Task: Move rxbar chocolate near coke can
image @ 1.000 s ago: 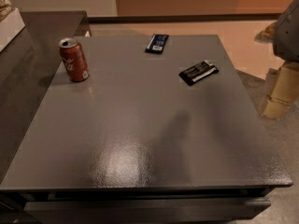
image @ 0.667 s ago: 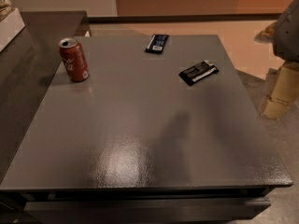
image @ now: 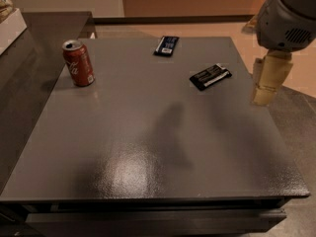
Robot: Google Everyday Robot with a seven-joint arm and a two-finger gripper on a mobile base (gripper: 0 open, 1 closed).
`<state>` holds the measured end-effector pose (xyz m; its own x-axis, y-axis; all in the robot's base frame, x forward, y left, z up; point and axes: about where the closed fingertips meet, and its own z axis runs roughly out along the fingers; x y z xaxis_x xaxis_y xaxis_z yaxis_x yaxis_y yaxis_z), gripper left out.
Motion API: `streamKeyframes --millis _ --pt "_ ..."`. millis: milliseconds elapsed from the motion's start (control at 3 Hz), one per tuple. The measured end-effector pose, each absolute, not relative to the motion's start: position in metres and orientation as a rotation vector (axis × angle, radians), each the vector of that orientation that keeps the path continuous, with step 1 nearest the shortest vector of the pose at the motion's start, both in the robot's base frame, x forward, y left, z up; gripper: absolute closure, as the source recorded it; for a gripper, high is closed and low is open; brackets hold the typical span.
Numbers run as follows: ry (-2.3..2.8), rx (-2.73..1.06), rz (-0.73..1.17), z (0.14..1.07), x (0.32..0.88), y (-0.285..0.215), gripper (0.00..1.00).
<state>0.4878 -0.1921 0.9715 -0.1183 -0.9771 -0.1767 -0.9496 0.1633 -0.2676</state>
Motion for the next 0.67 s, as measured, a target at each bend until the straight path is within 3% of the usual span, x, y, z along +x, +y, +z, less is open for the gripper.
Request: streamKeyframes --millis 667 --pt "2.025 -2.09 -0.179 0.923 0.594 -0.151 0.0"
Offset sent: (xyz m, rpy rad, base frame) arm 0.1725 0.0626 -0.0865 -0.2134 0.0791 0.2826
